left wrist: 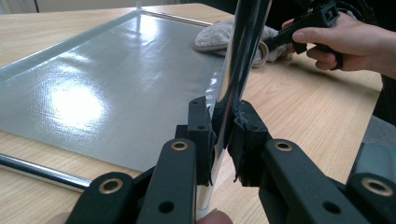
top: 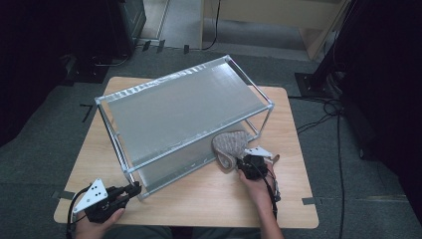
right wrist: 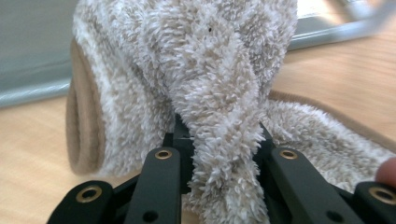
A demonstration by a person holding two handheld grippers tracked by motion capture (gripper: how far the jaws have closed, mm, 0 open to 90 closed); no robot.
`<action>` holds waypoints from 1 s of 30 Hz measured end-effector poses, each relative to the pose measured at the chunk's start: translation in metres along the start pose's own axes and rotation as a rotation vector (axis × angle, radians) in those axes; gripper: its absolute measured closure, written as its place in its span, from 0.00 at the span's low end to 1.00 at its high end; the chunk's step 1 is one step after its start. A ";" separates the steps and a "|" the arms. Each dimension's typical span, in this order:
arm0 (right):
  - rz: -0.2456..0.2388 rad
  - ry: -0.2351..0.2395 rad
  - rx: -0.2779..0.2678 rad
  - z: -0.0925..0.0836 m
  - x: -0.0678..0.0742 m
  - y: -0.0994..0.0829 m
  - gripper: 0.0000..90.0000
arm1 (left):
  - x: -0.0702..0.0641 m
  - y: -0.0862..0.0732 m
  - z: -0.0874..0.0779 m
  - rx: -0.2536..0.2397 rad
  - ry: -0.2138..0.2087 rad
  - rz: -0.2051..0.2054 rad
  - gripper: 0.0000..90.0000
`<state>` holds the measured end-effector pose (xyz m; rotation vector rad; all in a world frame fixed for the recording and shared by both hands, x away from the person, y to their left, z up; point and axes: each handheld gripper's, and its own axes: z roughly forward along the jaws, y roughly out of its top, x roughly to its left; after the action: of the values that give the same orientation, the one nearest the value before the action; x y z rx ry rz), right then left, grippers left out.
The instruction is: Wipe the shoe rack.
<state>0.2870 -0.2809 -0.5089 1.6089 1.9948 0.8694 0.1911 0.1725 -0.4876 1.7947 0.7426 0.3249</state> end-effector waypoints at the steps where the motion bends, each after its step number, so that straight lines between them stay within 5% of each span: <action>1: 0.016 -0.021 -0.025 -0.002 -0.002 0.001 0.82 | 0.000 0.000 0.000 0.000 -0.002 0.001 0.89; 5: 0.017 -0.037 -0.152 -0.010 -0.001 0.017 0.81 | 0.000 0.000 0.000 -0.001 -0.007 0.000 0.88; 8: 0.007 -0.061 -0.179 -0.003 -0.004 0.031 0.80 | 0.000 0.000 0.000 -0.001 -0.006 0.002 0.88; 11: 0.066 -0.072 -0.150 0.015 -0.015 0.036 0.80 | -0.001 -0.001 0.000 -0.005 -0.004 -0.003 0.88; 15: 0.020 -0.074 -0.098 0.035 -0.015 0.030 0.80 | 0.000 -0.001 0.000 -0.008 -0.006 -0.005 0.88; 30: -0.063 -0.012 -0.006 0.011 -0.009 0.007 0.82 | -0.003 -0.002 0.001 -0.008 -0.026 -0.011 0.88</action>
<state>0.3017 -0.2861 -0.5120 1.5363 2.0214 0.8398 0.1891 0.1699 -0.4892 1.7837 0.7319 0.2956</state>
